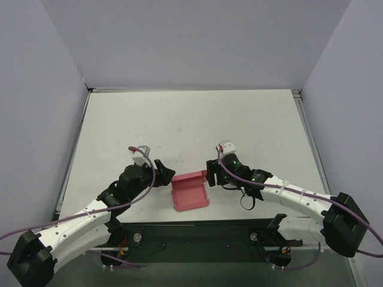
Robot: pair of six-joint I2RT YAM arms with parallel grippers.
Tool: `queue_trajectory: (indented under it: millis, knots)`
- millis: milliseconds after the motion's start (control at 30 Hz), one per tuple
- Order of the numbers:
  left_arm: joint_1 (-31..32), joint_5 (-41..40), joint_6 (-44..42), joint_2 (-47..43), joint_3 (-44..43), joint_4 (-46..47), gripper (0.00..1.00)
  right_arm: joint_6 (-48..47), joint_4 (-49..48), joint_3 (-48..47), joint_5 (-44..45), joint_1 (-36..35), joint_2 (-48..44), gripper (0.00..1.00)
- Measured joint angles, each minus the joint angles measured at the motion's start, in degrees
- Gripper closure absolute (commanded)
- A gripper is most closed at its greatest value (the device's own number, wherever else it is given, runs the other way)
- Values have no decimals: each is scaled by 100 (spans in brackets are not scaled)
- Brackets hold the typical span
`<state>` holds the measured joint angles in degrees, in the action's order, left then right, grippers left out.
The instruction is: Fold the paper box
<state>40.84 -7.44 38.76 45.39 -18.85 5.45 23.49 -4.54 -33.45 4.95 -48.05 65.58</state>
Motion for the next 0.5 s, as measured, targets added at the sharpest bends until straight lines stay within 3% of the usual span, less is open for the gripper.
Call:
queue_trajectory:
  millis: [500]
  knots:
    - [-20,236,581,232,234,-146,25,-422,-291,-33,435,-398,450,45]
